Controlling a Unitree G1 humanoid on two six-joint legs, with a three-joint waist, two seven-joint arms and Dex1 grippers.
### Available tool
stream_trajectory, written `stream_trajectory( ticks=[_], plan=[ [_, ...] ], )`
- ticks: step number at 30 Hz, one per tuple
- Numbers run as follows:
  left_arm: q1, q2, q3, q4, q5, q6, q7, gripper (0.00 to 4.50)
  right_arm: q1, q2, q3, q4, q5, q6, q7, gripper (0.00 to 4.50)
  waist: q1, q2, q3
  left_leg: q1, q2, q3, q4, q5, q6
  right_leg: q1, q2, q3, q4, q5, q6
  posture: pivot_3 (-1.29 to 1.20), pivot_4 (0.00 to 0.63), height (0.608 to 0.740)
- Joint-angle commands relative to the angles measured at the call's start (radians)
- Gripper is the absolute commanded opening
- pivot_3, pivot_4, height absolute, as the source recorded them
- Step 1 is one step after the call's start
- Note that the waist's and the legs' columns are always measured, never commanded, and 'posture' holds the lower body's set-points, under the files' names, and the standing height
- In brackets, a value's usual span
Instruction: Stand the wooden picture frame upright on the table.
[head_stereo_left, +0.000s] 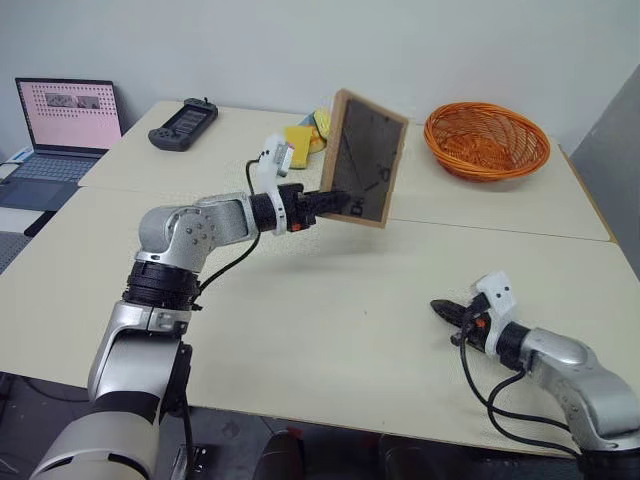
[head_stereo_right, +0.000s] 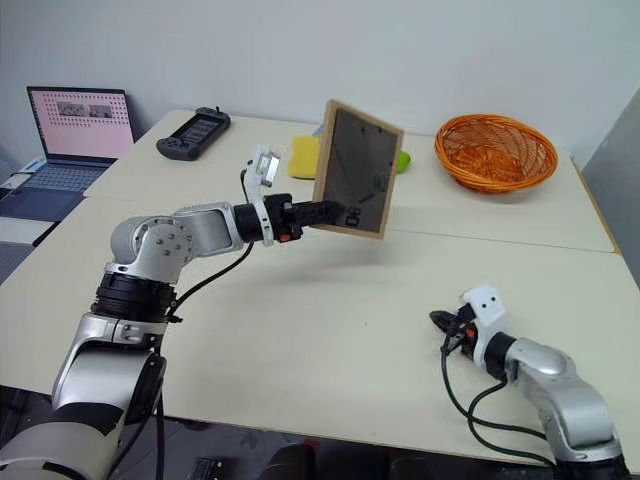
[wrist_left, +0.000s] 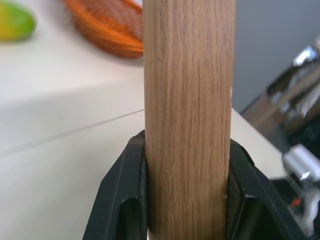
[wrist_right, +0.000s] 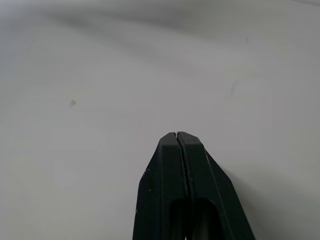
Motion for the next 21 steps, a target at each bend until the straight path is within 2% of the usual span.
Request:
stream_trajectory(
  ticks=[1, 4, 9, 14, 15, 17, 21],
  plan=[
    [0.021, 0.029, -0.013, -0.128, 0.104, -0.107, -0.135, 1.3, -0.122, -0.05, -0.146, -0.043, 0.192, 0.063, 0.062, 0.0, -0.002, 0.001, 0.001, 0.0, 0.0, 0.0, 0.0, 0.0, 0.0, 0.0, 0.0, 0.0, 0.0, 0.0, 0.0, 0.0, 0.15, 0.74],
    [0.04, 0.027, -0.005, -0.15, 0.155, -0.135, -0.171, 1.3, -0.226, -0.1, -0.2, -0.038, 0.286, 0.113, 0.079, 0.0, -0.004, 0.003, 0.003, 0.0, 0.0, 0.001, 0.001, 0.0, 0.002, 0.0, 0.0, 0.001, 0.002, 0.0, 0.0, 0.0, 0.15, 0.74],
    [0.072, 0.028, -0.009, -0.177, 0.235, -0.183, -0.234, 1.3, -0.344, -0.158, -0.204, -0.031, 0.35, 0.146, 0.086, 0.0, -0.002, 0.002, 0.004, 0.0, 0.001, -0.001, 0.0, 0.0, 0.004, 0.0, 0.0, -0.002, 0.003, 0.0, 0.0, 0.0, 0.15, 0.74],
    [0.088, 0.02, 0.0, -0.198, 0.267, -0.183, -0.264, 1.3, -0.498, -0.135, -0.166, 0.014, 0.358, 0.14, 0.043, 0.0, -0.002, 0.004, 0.007, 0.0, 0.0, 0.0, 0.001, 0.0, 0.004, -0.001, 0.0, -0.001, 0.002, 0.0, 0.0, 0.0, 0.15, 0.74],
    [0.093, 0.019, -0.002, -0.209, 0.274, -0.187, -0.269, 1.3, -0.511, -0.122, -0.15, 0.021, 0.353, 0.135, 0.036, 0.29, -0.003, 0.004, 0.007, 0.0, 0.0, 0.0, 0.001, 0.0, 0.004, -0.001, 0.0, -0.001, 0.003, 0.0, 0.0, 0.0, 0.15, 0.74],
    [0.1, 0.015, -0.001, -0.222, 0.285, -0.187, -0.277, 1.3, -0.522, -0.108, -0.129, 0.03, 0.338, 0.123, 0.034, 0.49, -0.002, 0.004, 0.007, 0.0, 0.001, -0.001, 0.001, 0.0, 0.004, -0.001, 0.0, -0.002, 0.003, 0.0, 0.0, 0.0, 0.15, 0.74],
    [0.11, 0.007, 0.006, -0.249, 0.288, -0.169, -0.285, 1.3, -0.533, -0.09, -0.092, 0.047, 0.305, 0.097, 0.027, 1.41, -0.002, 0.004, 0.007, -0.001, 0.001, -0.001, 0.001, 0.0, 0.004, -0.001, 0.0, -0.002, 0.003, 0.0, 0.0, 0.0, 0.15, 0.74]
  ],
)
